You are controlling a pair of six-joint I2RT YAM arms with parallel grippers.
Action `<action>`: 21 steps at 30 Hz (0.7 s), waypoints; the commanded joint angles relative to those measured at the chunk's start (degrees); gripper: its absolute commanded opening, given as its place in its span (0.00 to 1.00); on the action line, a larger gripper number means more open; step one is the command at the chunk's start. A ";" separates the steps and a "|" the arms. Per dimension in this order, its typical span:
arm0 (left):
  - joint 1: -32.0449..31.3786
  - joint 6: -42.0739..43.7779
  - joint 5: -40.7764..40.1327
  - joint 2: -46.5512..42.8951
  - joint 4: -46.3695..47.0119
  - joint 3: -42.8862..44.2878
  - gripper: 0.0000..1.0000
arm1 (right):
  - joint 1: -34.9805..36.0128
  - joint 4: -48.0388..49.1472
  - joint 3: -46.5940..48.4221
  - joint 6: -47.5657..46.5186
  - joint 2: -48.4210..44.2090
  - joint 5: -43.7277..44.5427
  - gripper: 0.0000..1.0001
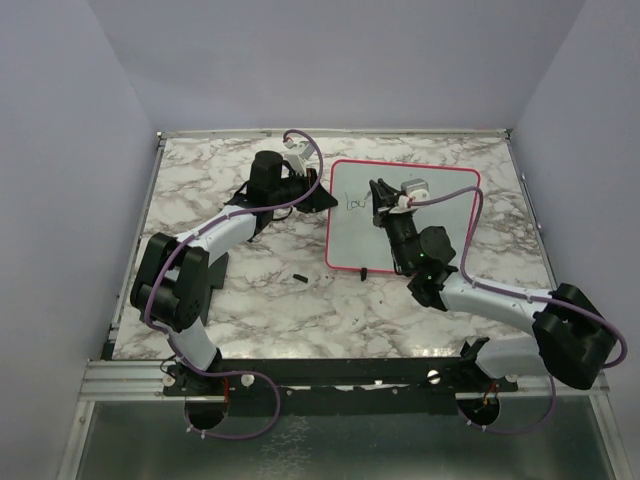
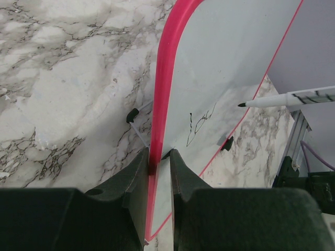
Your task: Write a sentence on the whiteboard
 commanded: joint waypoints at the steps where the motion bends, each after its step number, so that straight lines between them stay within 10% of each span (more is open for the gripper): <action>1: 0.10 0.45 -0.45 -1.28 0.47 -0.35 0.10 | 0.39 -1.32 -2.42 3.97 -5.70 -3.75 0.01; 21: 0.11 0.54 -0.61 -1.25 0.43 -0.58 0.09 | 0.31 0.68 -2.94 0.85 -1.26 3.57 0.01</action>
